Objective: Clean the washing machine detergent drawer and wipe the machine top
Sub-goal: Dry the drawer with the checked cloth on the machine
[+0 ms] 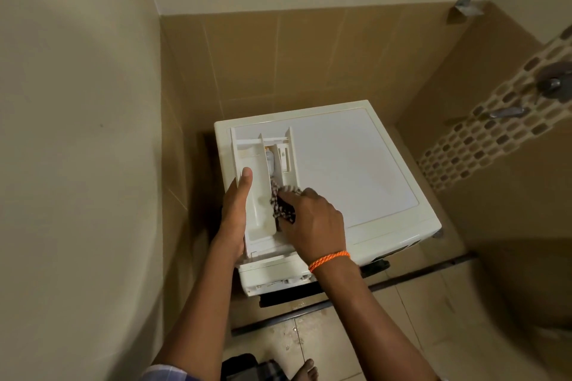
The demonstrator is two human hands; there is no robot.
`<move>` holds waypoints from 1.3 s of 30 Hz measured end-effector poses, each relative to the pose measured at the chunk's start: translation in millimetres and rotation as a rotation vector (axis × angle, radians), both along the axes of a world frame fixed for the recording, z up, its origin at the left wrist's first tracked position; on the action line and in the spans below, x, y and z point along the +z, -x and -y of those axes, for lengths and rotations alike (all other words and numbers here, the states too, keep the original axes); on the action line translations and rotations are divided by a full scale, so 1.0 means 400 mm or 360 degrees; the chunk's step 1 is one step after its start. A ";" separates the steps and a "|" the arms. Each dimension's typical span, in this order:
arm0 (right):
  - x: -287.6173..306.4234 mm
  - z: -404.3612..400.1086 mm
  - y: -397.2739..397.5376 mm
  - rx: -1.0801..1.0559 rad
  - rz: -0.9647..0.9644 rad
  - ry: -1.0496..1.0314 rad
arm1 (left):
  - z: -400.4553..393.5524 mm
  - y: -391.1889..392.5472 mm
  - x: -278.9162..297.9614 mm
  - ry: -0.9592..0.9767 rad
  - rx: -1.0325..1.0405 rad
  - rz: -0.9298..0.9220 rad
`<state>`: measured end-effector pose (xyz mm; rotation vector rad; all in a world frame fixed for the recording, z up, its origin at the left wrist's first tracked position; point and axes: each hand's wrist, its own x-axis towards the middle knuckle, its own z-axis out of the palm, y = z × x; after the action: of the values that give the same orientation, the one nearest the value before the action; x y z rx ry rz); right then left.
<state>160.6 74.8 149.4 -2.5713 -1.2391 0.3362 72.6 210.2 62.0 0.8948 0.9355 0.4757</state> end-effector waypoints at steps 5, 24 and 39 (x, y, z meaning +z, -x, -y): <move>-0.034 0.002 0.036 0.0030 0.0179 -0.0155 | -0.004 0.011 -0.011 0.0029 0.0038 0.0034; -0.003 -0.066 -0.054 0.0129 0.0001 0.0683 | 0.035 -0.006 0.011 0.0027 -0.0255 0.0054; 0.021 0.002 -0.039 0.0250 -0.0547 0.0786 | 0.023 0.034 0.051 -0.0011 0.0002 0.0053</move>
<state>176.0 73.8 157.6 -2.6309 -1.3560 1.1955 59.0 201.1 82.3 0.8899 0.9044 0.4939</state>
